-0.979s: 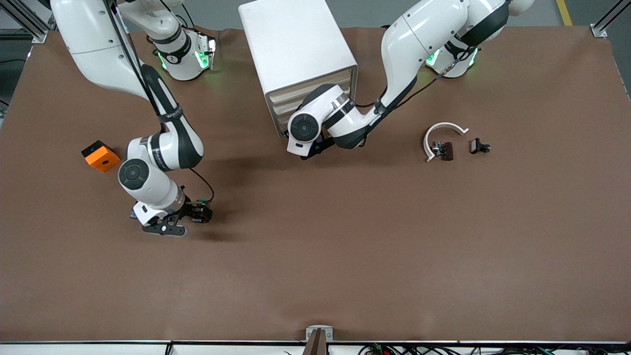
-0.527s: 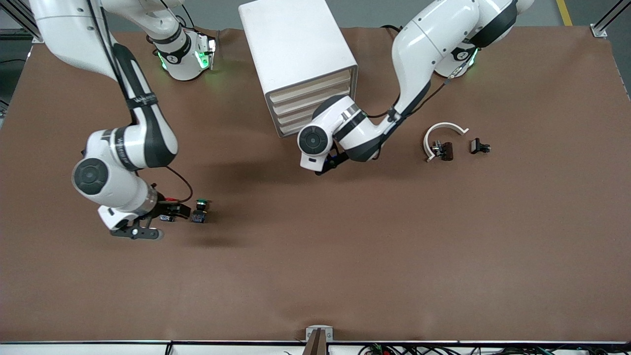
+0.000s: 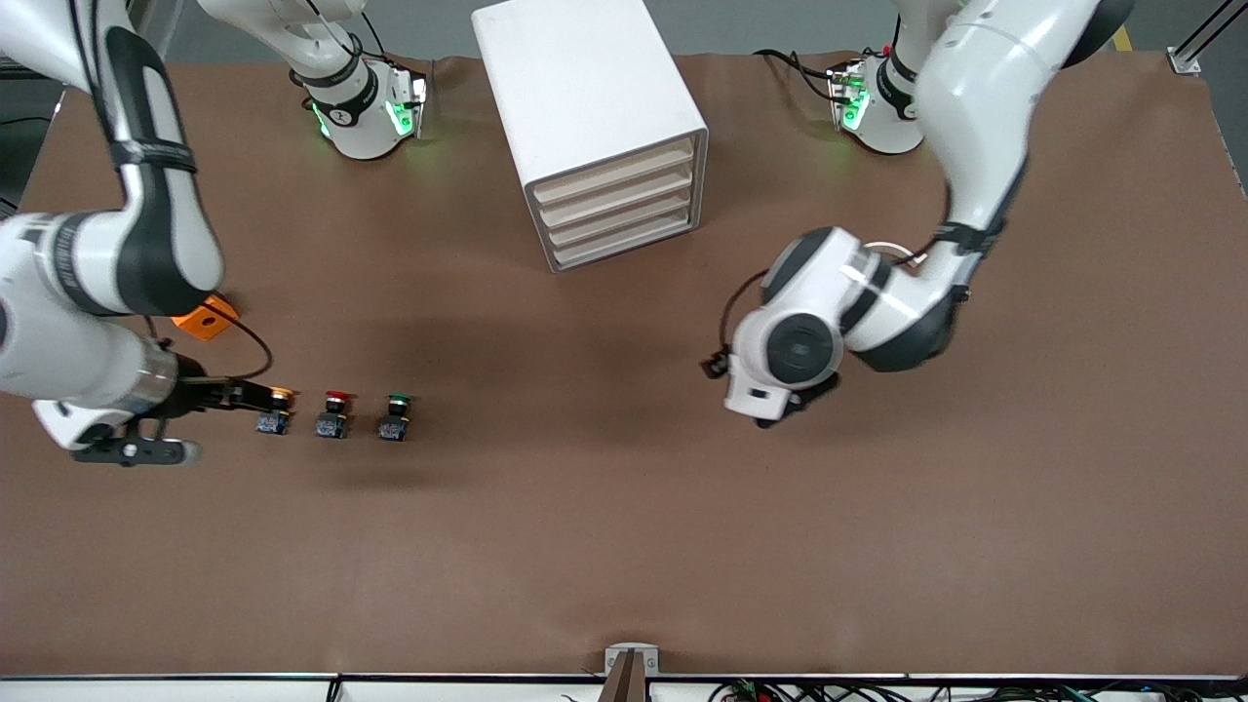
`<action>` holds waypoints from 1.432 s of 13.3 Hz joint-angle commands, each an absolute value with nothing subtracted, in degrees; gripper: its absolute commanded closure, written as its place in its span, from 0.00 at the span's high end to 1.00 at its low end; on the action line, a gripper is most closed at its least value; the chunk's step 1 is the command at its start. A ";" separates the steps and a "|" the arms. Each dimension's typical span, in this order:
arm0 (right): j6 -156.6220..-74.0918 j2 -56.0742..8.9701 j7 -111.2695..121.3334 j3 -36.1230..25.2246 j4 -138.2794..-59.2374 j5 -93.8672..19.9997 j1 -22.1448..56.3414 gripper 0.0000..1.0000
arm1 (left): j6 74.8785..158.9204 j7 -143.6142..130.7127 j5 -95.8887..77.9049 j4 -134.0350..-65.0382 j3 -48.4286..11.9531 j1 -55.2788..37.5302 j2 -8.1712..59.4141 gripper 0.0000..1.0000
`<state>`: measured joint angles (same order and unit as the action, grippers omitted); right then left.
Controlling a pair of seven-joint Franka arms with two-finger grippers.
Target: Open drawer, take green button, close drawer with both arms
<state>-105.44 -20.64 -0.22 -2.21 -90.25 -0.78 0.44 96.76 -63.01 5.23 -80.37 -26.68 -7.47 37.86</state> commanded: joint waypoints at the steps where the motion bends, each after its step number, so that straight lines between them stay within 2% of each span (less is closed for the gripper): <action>1: -96.54 -20.65 1.32 -1.49 -83.08 -0.44 -2.28 1.00 | 93.09 -56.36 5.54 -82.35 -27.07 -3.53 33.06 1.00; 4: -85.73 -20.30 3.16 -1.67 -77.01 0.35 -3.60 1.00 | 89.57 -47.32 5.27 -83.66 -27.25 2.88 28.93 1.00; 6: -81.14 -16.19 3.16 -1.58 -76.37 1.14 -4.47 1.00 | 86.24 -37.58 4.57 -85.68 -25.41 4.13 24.02 1.00; 8: -77.62 -13.11 2.99 -1.49 -77.34 1.06 -4.92 1.00 | 83.94 -27.82 0.20 -87.62 -17.53 2.13 18.75 1.00; 10: -76.55 -10.91 2.90 -1.41 -77.78 0.79 -4.92 1.00 | 83.93 -21.57 -0.53 -92.78 -9.44 -2.87 12.95 1.00; 13: -75.67 -9.84 2.46 -1.06 -77.78 0.97 -4.57 1.00 | 84.64 -12.25 -0.61 -98.42 -4.94 -2.99 6.26 1.00; 15: -75.85 -9.84 2.46 -0.97 -77.26 1.14 -4.57 1.00 | 88.65 -10.72 -0.62 -104.64 -3.78 -2.90 0.74 1.00; 17: -75.85 -10.02 2.46 -1.14 -77.08 1.14 -4.74 1.00 | 96.38 -10.63 -0.53 -114.13 -2.99 -2.90 -6.21 1.00; 19: -75.85 -10.02 2.81 -1.41 -77.08 0.79 -4.92 1.00 | 102.80 -10.28 -0.18 -120.56 -2.90 -2.90 -11.14 1.00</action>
